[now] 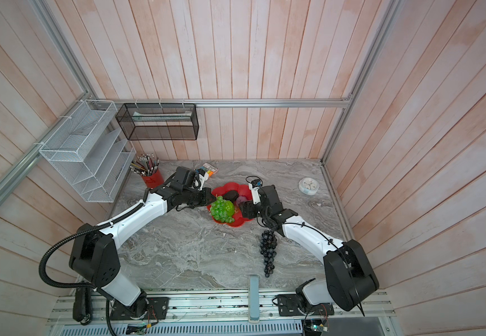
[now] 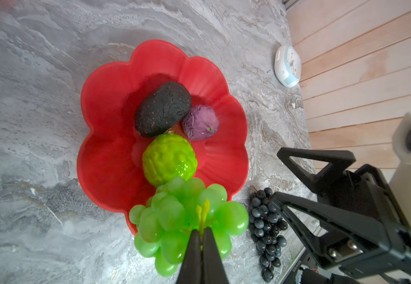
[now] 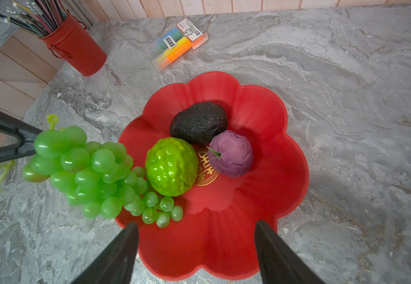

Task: Arrange fruit in a fruit bowl
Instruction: Place the fruits in the fruit bowl.

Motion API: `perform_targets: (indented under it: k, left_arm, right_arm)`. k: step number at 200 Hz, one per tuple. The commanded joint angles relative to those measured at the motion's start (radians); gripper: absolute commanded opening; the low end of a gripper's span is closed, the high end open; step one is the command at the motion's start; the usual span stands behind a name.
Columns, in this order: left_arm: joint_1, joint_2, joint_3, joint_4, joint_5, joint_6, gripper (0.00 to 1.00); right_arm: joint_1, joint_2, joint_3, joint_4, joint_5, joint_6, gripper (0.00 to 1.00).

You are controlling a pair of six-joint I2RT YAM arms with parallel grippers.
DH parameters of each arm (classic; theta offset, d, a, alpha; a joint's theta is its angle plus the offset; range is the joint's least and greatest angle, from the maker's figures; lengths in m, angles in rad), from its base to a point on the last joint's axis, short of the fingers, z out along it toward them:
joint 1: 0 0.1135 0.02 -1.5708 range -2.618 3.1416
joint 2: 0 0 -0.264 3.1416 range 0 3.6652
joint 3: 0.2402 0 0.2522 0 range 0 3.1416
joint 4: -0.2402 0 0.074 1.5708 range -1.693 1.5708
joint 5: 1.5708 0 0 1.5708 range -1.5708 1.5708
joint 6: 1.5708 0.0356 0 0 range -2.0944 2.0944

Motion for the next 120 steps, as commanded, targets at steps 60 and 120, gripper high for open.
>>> perform_targets:
  k: [60,120]
  left_arm:
    - [0.068,0.158,0.062,0.075,0.065,0.044,0.0]
    - [0.11,0.252,0.14,0.082,0.103,0.083,0.04]
  right_arm:
    - [0.063,0.1,0.05,0.058,-0.044,-0.018,0.65]
    - [0.104,0.159,0.045,0.096,-0.079,-0.006,0.59]
